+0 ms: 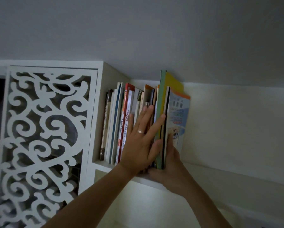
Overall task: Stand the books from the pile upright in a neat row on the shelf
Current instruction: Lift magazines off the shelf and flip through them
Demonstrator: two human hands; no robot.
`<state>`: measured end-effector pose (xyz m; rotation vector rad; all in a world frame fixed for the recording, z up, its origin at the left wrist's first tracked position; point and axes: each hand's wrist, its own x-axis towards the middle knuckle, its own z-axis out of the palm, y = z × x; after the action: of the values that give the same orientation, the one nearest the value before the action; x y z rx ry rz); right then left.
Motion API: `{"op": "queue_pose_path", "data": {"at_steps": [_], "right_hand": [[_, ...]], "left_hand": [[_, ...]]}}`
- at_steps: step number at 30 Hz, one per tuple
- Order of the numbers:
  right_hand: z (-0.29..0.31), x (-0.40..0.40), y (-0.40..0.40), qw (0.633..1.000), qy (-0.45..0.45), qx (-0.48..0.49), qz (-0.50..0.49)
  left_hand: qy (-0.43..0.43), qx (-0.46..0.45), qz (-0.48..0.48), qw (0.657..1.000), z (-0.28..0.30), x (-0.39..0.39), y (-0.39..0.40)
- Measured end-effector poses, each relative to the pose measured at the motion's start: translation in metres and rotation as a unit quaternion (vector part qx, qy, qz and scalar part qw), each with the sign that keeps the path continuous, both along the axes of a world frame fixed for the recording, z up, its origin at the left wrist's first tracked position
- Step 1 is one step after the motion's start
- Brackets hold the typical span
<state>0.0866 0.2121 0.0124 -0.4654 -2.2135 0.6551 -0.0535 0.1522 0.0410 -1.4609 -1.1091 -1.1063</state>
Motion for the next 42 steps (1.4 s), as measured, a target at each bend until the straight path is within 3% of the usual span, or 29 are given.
{"op": "queue_pose_path", "data": {"at_steps": [9,14,20,26,29,34,36,40,42], "right_hand": [[-0.005,0.003,0.005,1.000,-0.001,0.005,0.028],[0.007,0.009,-0.016,0.988,0.097,-0.067,0.104],[0.015,0.013,-0.018,0.977,0.188,-0.095,-0.020],[0.016,-0.023,-0.014,0.967,0.226,-0.112,-0.026],[0.013,-0.029,-0.021,0.973,0.207,-0.084,-0.061],[0.009,-0.027,-0.022,0.985,0.140,-0.017,-0.101],[0.012,-0.024,-0.022,0.989,0.115,0.001,-0.093],[0.028,-0.010,-0.036,0.996,0.043,0.039,-0.066],[0.036,-0.001,-0.040,0.997,0.022,0.055,-0.041]], "left_hand": [[-0.024,0.003,-0.057,0.998,-0.001,-0.004,0.004],[-0.028,-0.009,-0.097,0.995,-0.006,-0.008,0.006],[-0.023,-0.018,-0.101,0.994,-0.006,-0.008,0.001],[-0.028,-0.019,-0.089,0.995,-0.010,-0.007,-0.001],[-0.045,-0.021,-0.128,0.991,-0.009,-0.008,-0.002],[-0.116,0.006,-0.272,0.955,-0.012,-0.015,0.000],[-0.139,0.009,-0.261,0.955,-0.011,-0.018,-0.001],[-0.069,0.002,-0.174,0.982,-0.010,-0.013,0.002],[-0.101,0.008,-0.141,0.985,-0.010,-0.001,0.005]]}}
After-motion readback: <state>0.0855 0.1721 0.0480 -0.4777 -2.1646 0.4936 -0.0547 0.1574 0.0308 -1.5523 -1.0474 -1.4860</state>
